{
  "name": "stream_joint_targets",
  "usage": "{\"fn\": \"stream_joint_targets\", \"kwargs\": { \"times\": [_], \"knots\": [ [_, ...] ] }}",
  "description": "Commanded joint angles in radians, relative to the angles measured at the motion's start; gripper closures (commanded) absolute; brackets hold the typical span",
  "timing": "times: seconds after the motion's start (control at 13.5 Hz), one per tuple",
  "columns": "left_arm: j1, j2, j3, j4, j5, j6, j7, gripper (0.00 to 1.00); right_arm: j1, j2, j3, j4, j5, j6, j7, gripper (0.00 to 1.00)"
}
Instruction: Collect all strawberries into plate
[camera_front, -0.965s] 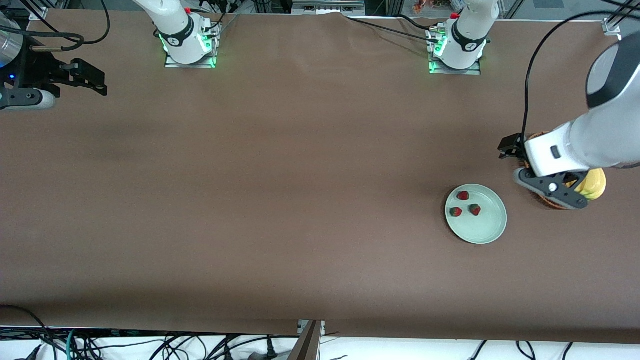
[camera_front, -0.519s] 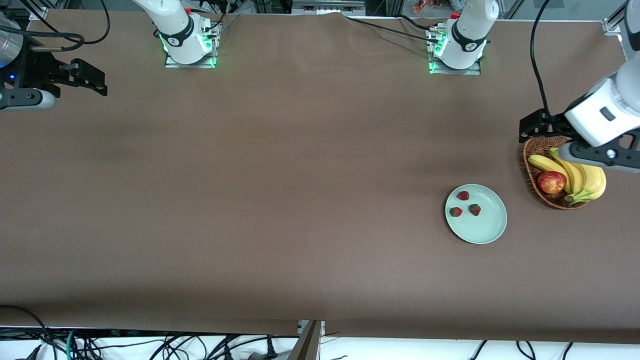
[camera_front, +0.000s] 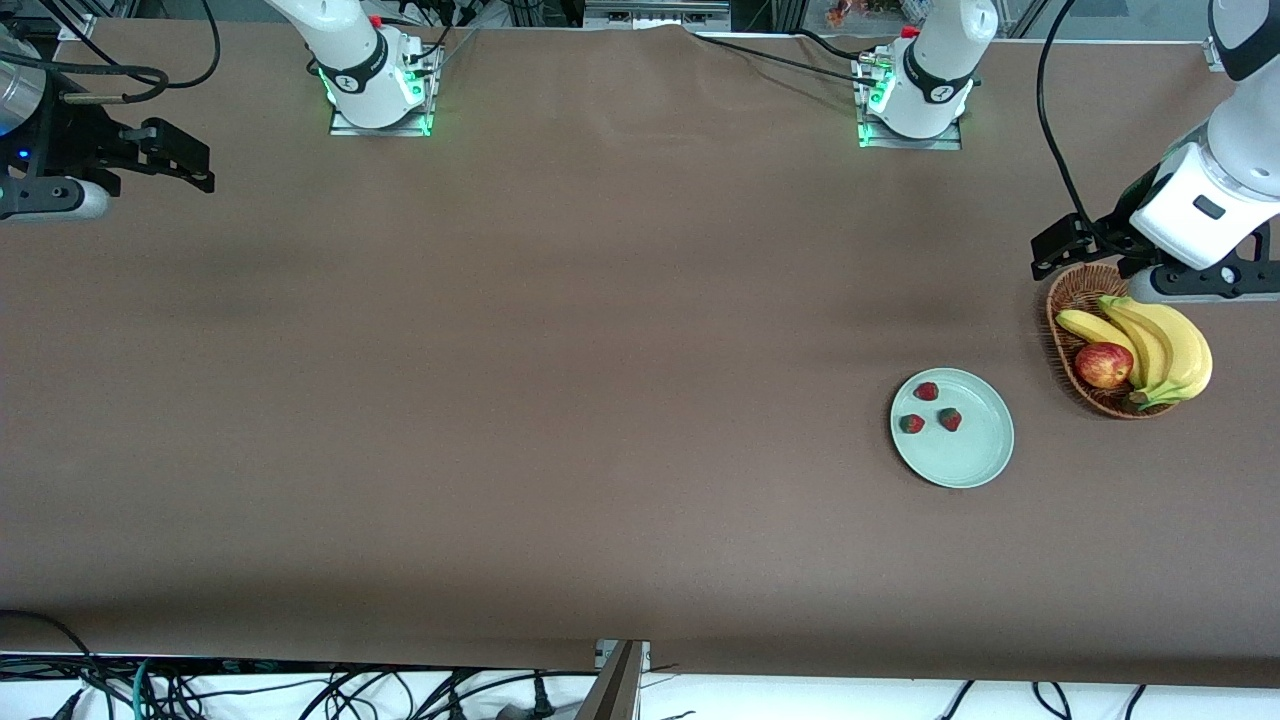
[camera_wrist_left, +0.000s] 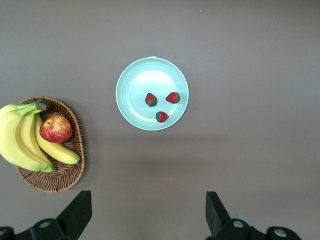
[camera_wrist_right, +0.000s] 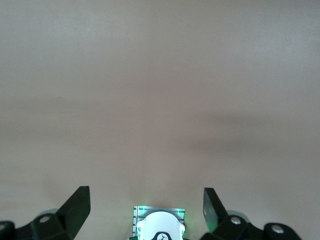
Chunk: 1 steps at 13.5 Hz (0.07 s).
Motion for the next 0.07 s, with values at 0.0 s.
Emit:
{"fn": "stream_joint_targets", "kwargs": {
  "times": [0.0],
  "knots": [
    [-0.029, -0.036, 0.034, -0.041, -0.01, 0.024, -0.012, 0.0, -0.013, 0.002, 0.011, 0.012, -0.005, 0.0, -0.009, 0.0]
  ]
}}
